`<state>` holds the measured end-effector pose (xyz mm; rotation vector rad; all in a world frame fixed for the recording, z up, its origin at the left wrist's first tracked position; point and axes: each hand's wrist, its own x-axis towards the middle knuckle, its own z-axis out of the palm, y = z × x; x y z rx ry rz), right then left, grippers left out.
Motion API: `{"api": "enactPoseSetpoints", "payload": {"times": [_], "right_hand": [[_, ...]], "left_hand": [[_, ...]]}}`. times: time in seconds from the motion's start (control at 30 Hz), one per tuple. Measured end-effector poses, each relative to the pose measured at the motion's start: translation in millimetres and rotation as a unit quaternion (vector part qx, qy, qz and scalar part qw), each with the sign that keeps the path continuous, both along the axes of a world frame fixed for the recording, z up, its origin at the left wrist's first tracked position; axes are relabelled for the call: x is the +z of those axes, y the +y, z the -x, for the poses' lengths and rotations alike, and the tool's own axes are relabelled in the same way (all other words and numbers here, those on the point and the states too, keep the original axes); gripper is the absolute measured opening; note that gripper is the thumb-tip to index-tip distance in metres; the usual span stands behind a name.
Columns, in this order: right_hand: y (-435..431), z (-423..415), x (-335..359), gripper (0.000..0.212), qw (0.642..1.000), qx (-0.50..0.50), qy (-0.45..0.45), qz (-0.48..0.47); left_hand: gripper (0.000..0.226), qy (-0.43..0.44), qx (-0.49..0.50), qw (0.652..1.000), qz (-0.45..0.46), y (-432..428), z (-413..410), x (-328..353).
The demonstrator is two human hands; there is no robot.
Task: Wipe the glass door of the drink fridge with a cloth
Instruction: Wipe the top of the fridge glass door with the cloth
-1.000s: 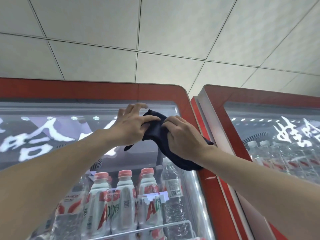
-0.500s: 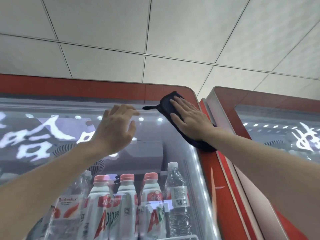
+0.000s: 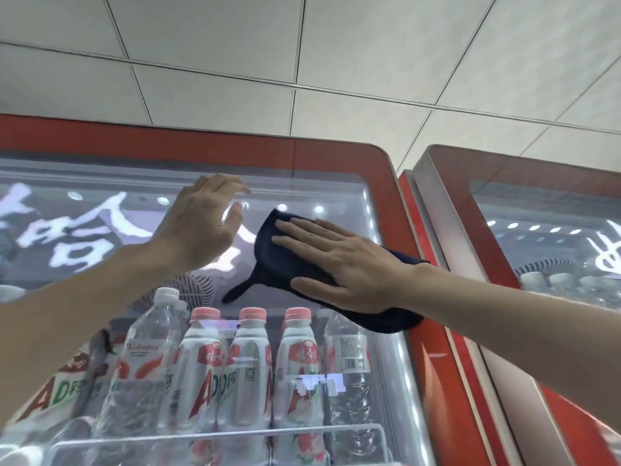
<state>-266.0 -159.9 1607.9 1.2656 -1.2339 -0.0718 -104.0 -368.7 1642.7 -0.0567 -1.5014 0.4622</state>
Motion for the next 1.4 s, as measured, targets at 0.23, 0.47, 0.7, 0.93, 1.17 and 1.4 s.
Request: {"api": "enactPoseSetpoints", "payload": {"times": [0.23,0.47,0.7,0.93,1.17,1.4], "right_hand": [[-20.6,-7.2,104.4,0.063,0.968,-0.033,-0.144,0.201],[-36.8,-26.2,55.2,0.057,0.982,0.003,-0.109,0.156],[-48.0,-37.8,40.6,0.06,0.999,0.01,-0.009,0.035],[-85.1,-63.2,107.6,0.056,0.972,0.007,-0.116,0.204],[-110.9,-95.4,11.0,0.064,0.988,0.011,-0.085,0.125],[-124.5,-102.4,31.5,0.066,0.995,-0.003,-0.049,0.086]], "left_hand": [[0.051,0.004,0.028,1.0,0.012,-9.9,7.8,-4.0],[0.051,0.004,-0.079,0.997,-0.009,-14.5,-3.7,-15.5],[0.051,0.006,0.041,0.999,0.02,-62.7,-45.1,-9.3],[0.051,0.012,0.048,0.999,0.022,-73.3,-42.8,-6.9],[0.053,-0.018,0.004,0.999,0.031,-88.6,-71.6,-10.3],[0.056,-0.002,0.028,1.0,0.004,-119.7,-87.9,-14.6]]}}
